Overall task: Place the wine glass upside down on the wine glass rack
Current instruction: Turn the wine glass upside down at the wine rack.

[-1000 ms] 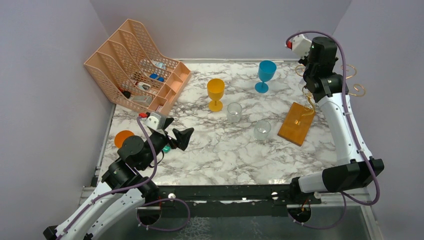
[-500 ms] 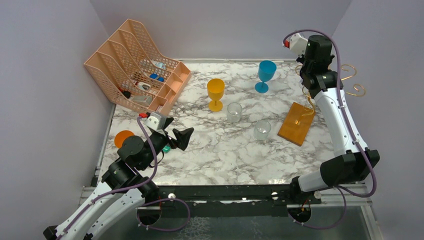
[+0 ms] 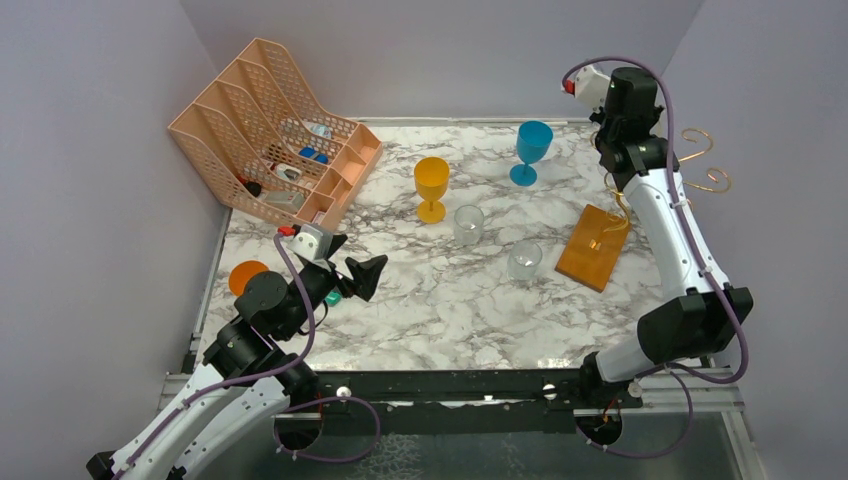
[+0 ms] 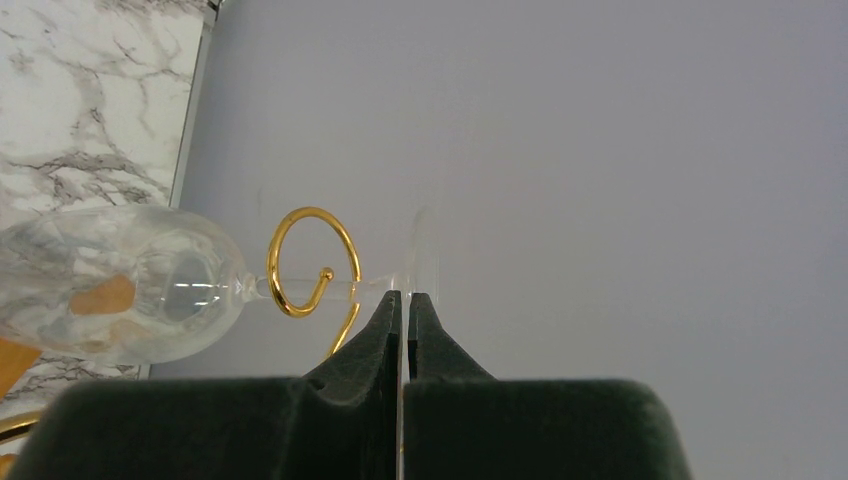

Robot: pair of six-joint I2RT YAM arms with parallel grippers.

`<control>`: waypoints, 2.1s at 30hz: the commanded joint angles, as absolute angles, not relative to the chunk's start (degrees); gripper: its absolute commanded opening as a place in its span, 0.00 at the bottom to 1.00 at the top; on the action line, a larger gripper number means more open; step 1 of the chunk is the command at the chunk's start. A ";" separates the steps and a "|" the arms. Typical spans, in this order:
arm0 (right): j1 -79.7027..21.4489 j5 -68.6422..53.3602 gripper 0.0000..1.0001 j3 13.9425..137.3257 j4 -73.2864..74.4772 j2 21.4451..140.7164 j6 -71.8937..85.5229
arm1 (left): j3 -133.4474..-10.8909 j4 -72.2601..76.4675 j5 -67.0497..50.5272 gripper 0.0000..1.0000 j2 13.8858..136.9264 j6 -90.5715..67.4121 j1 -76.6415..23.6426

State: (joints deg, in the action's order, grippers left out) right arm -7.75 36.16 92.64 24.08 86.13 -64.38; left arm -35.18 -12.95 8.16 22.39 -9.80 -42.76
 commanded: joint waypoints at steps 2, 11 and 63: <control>-7.29 36.33 0.01 95.27 20.72 86.84 -65.67 | -34.81 -11.30 8.22 0.99 21.86 -9.05 -42.80; -7.29 35.33 0.01 95.34 20.78 88.07 -65.45 | -34.80 -11.08 8.35 0.99 22.06 -8.88 -42.80; -8.08 26.06 0.07 95.74 30.94 84.95 -52.16 | -34.63 -10.61 7.23 0.99 22.93 -8.44 -42.80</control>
State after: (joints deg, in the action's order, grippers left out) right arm -7.70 27.81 94.35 30.11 86.56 -54.19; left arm -35.18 -12.47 8.08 22.79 -9.06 -42.76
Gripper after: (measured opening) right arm 0.062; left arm 0.994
